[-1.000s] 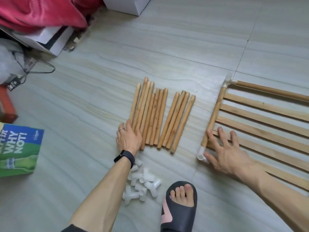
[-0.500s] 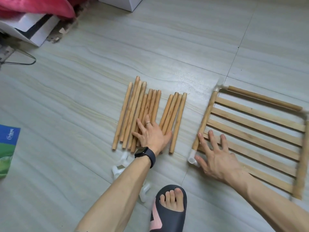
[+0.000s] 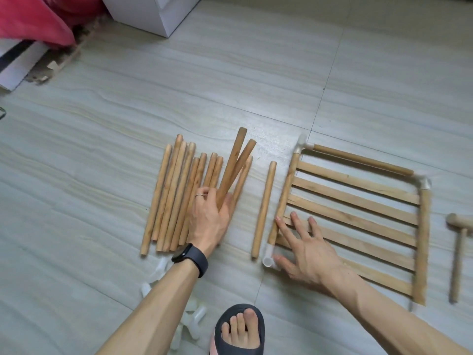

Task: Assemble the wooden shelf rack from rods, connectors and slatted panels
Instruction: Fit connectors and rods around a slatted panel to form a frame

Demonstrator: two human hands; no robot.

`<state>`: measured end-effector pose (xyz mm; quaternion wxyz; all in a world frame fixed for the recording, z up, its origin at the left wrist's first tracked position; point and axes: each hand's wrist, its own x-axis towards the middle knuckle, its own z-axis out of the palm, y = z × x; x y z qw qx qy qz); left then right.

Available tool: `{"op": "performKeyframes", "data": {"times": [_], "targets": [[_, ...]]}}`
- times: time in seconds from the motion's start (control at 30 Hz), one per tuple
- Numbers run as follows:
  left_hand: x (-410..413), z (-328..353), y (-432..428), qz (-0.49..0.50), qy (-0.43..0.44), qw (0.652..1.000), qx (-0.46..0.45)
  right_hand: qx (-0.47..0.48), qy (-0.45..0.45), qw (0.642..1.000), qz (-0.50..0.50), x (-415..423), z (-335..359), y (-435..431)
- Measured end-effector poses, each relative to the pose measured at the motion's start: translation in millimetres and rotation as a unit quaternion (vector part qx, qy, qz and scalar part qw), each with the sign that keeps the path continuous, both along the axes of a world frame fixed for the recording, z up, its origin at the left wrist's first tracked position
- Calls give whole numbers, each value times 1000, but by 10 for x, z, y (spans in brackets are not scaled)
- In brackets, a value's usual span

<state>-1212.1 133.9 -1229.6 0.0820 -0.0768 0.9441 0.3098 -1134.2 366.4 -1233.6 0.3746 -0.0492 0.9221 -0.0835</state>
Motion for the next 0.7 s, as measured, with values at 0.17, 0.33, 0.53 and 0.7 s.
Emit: {"op": "performKeyframes", "data": {"times": [0.17,0.33,0.53,0.7], "targets": [[32,141,410,-151,91,984,15,-193,186,919,-288,-310,345,82],[-75,144,903,-242,248,928,-136,-341,176,765,-518,-822,704,344],[-350,28,1275,-180,17,983,-14,-349,263,674,-596,-974,720,866],[-437,-109,1480,-1,-67,994,81,-402,341,523,-670,-1068,746,1205]]}}
